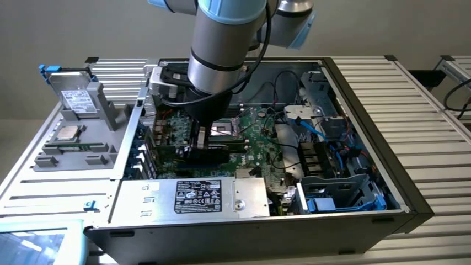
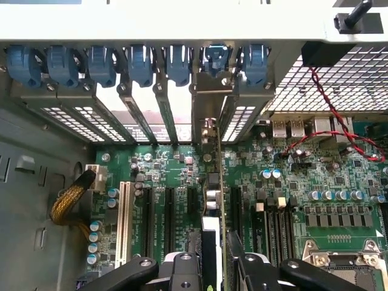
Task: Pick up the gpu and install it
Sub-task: 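Insert the gpu into the slot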
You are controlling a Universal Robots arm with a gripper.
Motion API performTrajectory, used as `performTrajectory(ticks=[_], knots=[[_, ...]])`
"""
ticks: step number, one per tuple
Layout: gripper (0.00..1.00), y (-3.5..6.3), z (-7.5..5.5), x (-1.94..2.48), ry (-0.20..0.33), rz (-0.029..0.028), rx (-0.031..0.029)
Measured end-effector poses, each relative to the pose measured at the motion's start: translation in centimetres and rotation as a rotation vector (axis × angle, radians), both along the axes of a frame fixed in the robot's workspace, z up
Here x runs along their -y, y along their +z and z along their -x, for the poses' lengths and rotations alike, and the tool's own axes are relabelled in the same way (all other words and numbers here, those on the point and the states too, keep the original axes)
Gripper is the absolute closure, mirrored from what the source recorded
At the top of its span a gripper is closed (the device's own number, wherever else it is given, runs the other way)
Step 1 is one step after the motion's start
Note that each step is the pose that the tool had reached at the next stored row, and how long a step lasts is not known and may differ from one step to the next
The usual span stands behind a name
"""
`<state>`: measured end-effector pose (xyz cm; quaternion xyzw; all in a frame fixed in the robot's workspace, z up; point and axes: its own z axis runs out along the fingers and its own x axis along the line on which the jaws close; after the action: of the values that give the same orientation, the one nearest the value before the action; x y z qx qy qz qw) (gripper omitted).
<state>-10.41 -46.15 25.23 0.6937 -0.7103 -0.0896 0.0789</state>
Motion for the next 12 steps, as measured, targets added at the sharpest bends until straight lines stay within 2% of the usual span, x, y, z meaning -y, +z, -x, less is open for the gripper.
performTrajectory(ticks=[4,12], knots=[[0.72,-0.08,0.02,0.21,0.000,-0.0003,0.0000],[0.72,-0.08,0.01,0.22,0.000,0.0001,-0.0001]])
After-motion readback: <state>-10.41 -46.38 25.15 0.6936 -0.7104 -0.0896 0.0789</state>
